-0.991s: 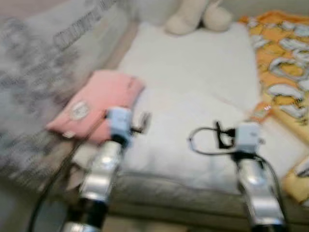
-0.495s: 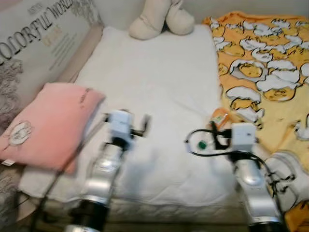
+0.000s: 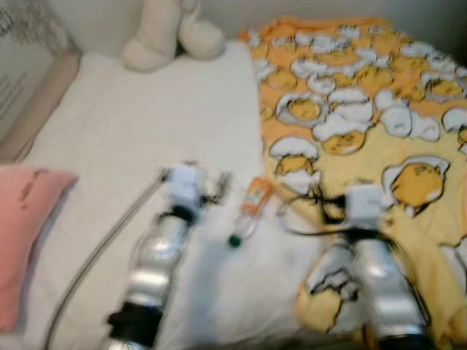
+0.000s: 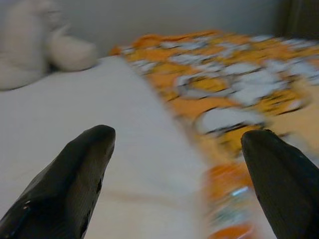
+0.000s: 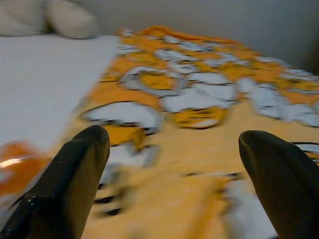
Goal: Clean up the room
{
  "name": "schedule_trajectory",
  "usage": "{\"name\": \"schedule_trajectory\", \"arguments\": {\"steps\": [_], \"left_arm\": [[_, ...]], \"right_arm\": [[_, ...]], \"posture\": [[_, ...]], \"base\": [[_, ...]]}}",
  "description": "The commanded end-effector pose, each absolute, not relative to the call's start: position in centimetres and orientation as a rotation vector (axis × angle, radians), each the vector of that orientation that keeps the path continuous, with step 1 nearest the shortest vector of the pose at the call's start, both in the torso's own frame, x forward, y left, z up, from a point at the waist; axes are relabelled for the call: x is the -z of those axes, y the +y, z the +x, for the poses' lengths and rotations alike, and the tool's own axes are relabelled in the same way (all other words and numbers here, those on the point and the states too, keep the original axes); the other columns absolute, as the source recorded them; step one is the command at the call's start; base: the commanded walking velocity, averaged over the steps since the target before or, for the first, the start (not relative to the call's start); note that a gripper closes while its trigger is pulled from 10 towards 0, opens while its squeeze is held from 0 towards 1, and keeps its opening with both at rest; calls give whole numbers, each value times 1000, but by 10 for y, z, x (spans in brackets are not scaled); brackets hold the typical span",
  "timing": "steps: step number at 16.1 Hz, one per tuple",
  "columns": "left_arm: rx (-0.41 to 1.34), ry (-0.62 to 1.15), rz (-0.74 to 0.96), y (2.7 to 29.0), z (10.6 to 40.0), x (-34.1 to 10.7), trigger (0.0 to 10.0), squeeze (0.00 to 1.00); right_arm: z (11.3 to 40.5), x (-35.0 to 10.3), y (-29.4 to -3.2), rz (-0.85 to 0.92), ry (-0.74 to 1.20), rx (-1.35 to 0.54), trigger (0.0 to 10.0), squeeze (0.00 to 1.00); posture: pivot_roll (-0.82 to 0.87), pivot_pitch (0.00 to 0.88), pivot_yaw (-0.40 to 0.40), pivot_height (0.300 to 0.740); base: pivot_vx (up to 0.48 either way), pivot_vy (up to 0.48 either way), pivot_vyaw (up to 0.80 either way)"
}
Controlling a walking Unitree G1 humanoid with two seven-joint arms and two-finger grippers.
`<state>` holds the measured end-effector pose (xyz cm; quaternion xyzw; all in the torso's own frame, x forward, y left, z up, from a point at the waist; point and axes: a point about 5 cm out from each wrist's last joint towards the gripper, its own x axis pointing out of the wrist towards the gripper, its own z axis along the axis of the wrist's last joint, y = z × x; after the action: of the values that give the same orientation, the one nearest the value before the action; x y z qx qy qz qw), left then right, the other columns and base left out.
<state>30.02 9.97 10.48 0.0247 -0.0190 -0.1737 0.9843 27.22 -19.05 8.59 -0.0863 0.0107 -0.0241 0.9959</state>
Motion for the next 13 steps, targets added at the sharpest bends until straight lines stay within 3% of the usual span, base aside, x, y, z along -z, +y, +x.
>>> {"name": "schedule_trajectory", "arguments": {"steps": [1, 4, 5, 6, 7, 8, 10, 12, 13], "left_arm": [[295, -31, 97, 118, 308, -108, 10000, 0], [262, 140, 172, 128, 329, -96, 10000, 0], [271, 300, 202, 132, 334, -78, 10000, 0], [272, 342, 208, 133, 335, -74, 10000, 0], [279, 358, 176, 135, 340, -73, 10000, 1000], [276, 357, 146, 135, 346, -76, 10000, 1000], [323, 244, 149, 126, 361, -103, 10000, 1000], [307, 159, 156, 126, 367, -119, 10000, 1000], [301, 143, 141, 125, 368, -121, 10000, 886]], "right_arm": [[274, -89, -176, -152, -8, 12, 10000, 0], [273, -86, -179, -144, 8, 35, 10000, 0], [272, -85, -180, -138, 13, 39, 10000, 0], [272, -85, -180, -136, 14, 40, 10000, 0], [265, -82, -186, -137, 27, 52, 10000, 0], [256, -80, -195, -145, 40, 68, 10000, 0], [227, -75, -237, -211, 79, 224, 10000, 0], [226, -76, -250, -220, 87, 274, 10000, 0], [229, -80, -247, -212, 69, 274, 10000, 0]], "posture": [[-195, 0, 79, 723], [-200, 0, 81, 723], [-203, 0, 79, 723], [-203, 0, 79, 723], [-212, 0, 71, 723], [-222, 0, 66, 723], [-250, 0, 73, 723], [-271, 0, 83, 723], [-278, 0, 85, 723]], "base": [[0, 0, 0], [0, 0, 0], [0, 0, 0], [0, 0, 0], [0, 0, 0], [0, 0, 0], [0, 0, 0], [0, 0, 0], [0, 0, 0]]}}
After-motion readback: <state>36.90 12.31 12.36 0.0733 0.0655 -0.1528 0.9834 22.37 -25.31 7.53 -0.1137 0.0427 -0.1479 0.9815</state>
